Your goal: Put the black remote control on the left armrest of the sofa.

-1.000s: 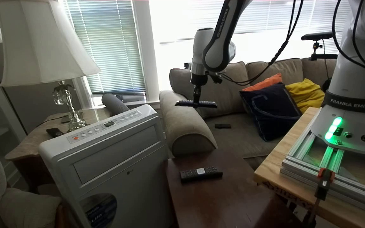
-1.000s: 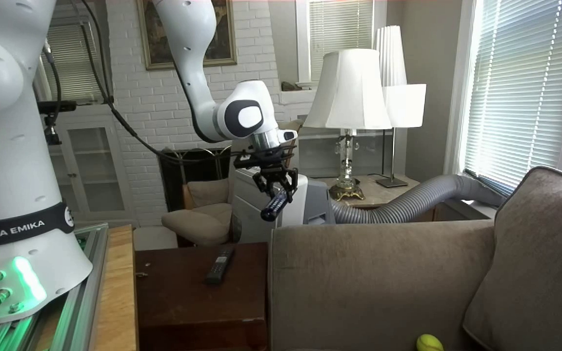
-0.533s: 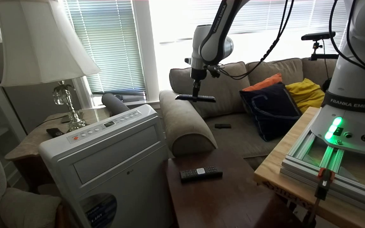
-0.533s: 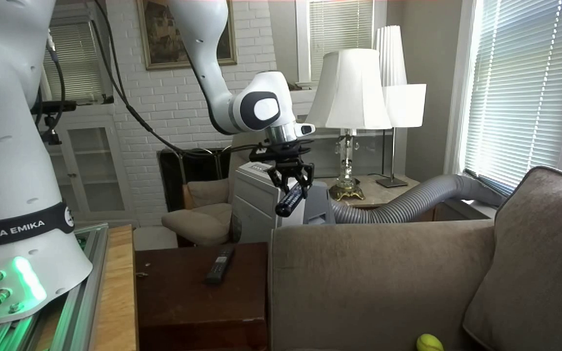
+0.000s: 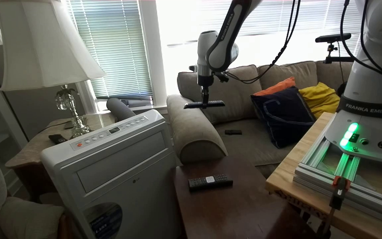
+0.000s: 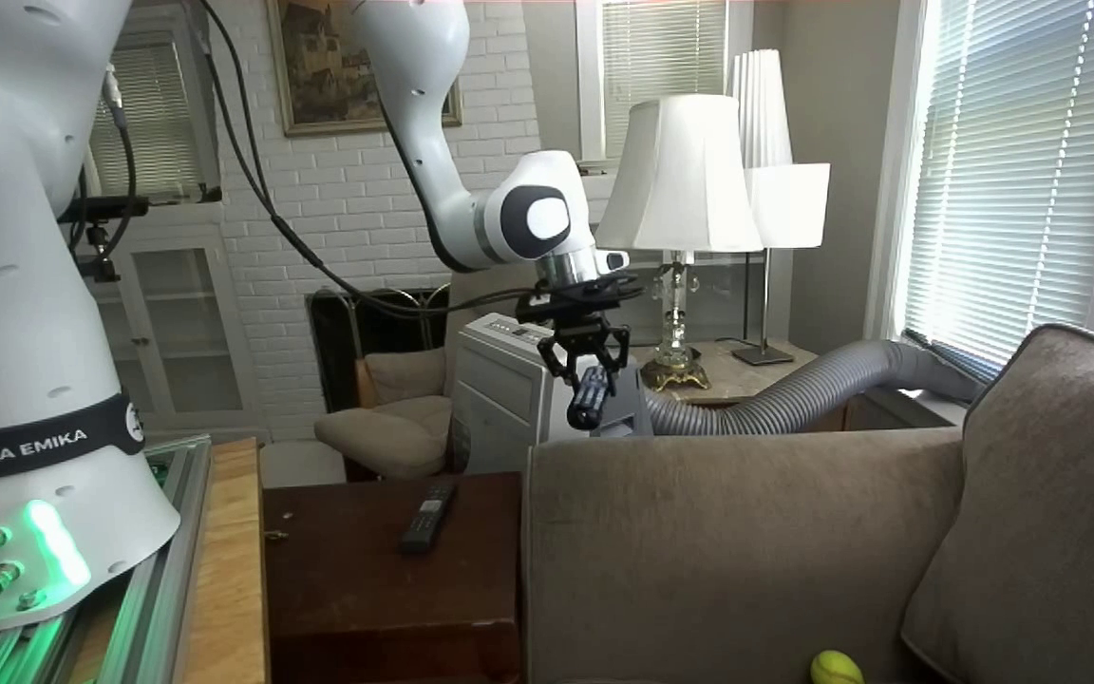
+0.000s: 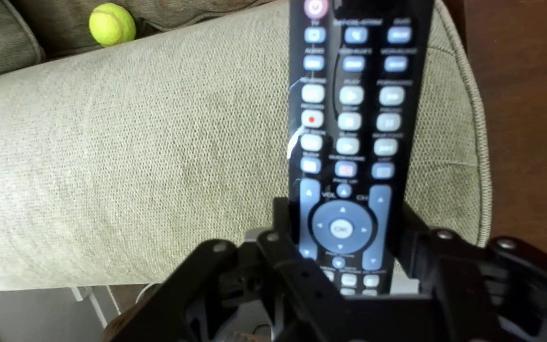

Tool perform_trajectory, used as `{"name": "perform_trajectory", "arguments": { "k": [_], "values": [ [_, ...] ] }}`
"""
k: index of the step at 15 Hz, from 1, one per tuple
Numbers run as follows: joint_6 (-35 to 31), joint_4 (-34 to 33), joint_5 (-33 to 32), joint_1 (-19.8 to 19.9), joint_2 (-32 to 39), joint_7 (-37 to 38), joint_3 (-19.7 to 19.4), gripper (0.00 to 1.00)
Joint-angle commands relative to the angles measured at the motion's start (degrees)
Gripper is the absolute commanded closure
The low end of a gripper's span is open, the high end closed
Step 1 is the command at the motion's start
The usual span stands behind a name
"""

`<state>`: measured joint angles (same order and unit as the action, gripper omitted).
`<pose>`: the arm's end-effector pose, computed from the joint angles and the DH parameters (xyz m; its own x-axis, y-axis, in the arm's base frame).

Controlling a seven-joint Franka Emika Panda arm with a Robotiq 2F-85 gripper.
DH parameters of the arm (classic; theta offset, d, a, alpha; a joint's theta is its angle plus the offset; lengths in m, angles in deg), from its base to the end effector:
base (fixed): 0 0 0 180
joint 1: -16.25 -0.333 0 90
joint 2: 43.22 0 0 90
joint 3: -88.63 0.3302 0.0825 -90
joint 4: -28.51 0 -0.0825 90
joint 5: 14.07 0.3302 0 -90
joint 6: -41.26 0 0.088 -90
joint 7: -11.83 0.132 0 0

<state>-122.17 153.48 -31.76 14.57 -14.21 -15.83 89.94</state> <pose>0.5563 0.0431 0.2047 0.6755 0.7337 0.0738 0.7151 -0.6762 0.1773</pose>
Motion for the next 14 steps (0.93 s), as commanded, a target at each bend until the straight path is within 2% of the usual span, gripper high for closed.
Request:
{"name": "perform_trajectory", "arguments": {
  "k": [1, 2, 3, 6, 10, 14],
  "values": [
    [0.40, -0.56, -0.80, 1.34, 0.67, 0.46, 1.43, 0.48],
    [0.40, -0.88, -0.72, 1.60, 1.22, 0.40, 1.81, 0.48],
    [0.40, -1.05, -0.70, 1.69, 1.52, 0.38, 1.93, 0.73],
    [-4.09, -3.31, -5.71, -2.28, 4.21, 2.55, -3.17, 0.73],
    [-11.93, -7.02, -14.09, -10.37, 8.70, 7.58, -13.83, 0.73],
    [-17.31, -9.61, -11.75, -17.11, 14.51, 9.08, -20.78, 0.73]
  ]
}}
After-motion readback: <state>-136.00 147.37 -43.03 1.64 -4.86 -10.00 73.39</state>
